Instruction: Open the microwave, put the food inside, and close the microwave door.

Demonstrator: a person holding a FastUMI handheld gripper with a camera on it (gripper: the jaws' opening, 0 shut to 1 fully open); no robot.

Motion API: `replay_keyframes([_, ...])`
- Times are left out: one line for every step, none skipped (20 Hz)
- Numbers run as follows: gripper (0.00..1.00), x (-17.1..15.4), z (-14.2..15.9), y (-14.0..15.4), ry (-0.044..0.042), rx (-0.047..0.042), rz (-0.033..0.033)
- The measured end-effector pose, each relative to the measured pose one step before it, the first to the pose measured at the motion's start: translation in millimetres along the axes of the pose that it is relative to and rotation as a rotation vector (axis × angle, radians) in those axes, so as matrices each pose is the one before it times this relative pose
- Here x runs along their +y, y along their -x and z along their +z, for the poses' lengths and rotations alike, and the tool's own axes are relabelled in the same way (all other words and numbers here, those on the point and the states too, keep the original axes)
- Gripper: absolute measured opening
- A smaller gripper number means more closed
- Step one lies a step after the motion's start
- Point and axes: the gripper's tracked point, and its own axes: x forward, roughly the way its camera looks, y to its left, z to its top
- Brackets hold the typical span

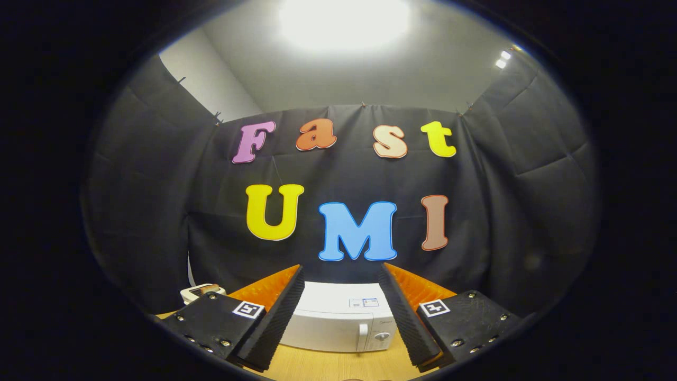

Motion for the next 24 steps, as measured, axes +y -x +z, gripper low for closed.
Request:
replay_keyframes([0.91, 0.68, -1.05, 0.05, -0.00169, 0.00238, 0.00197])
replay_keyframes([0.92, 0.49, -1.36, 0.42, 0.00181, 0.00346, 0.0026])
replay_keyframes([0.92, -0.33, -1.15, 0.45, 0.00367, 0.00155, 0.00065])
replay_keyframes([0.91, 0.29, -0.35, 0.36, 0.00584, 0.00028, 0.00277])
replay_keyframes([0.91, 1.5, -2.69, 0.03, 0.00453, 0.00075, 0.00559])
replay_keyframes([0.91, -0.06, -2.06, 0.3, 0.00596, -0.00078, 0.00154])
replay_keyframes([0.91, -1.54, -1.43, 0.67, 0.00475, -0.00438, -0.00294])
replay_keyframes([0.91, -0.52, -2.1, -0.72, 0.00568, -0.00302, -0.00466])
replay_keyframes([0.92, 0.47, -3.19, -0.08, 0.00524, 0.00097, 0.00211])
replay_keyframes([0.91, 1.35, -2.69, -0.75, 0.00401, 0.0042, 0.00441])
replay_keyframes([0.91, -0.82, -2.29, 0.04, 0.0018, 0.00232, -0.00031])
replay_keyframes([0.91, -1.36, -1.39, -1.38, 0.00141, 0.00222, -0.00175])
replay_keyframes([0.91, 0.14, -4.95, -1.13, 0.0011, 0.00637, 0.0017])
replay_keyframes([0.91, 0.03, -4.63, -0.58, -0.0003, 0.0098, 0.00303])
replay_keyframes([0.92, -1.07, -5.71, -1.42, -0.00018, 0.0079, -0.00165])
replay_keyframes([0.92, -2.01, -5.77, -1.99, 0.00124, 0.00511, -0.00485])
replay_keyframes([0.92, -2.41, -7.77, -2.34, -0.0002, 0.00562, -0.00265])
replay_keyframes([0.92, -1.37, -7.78, -3.12, -0.00169, 0.00718, -0.00069])
replay_keyframes([0.92, -2.39, -9.77, -2.79, -0.0009, 0.00944, -0.00601])
replay_keyframes([0.92, -2.69, -10.4, -4.4, -0.00005, 0.00984, -0.00634])
replay_keyframes([0.92, -2.15, -11.58, -4.66, 0.00058, 0.01116, -0.00373])
replay_keyframes([0.92, -1.7, -11.65, -5.74, -0.00006, 0.01337, -0.00382])
replay_keyframes([0.92, -2.93, -13.7, -5.61, 0.00101, 0.01662, -0.00488])
replay_keyframes([0.92, -3.06, -13.86, -6.66, 0.00041, 0.01773, -0.00774])
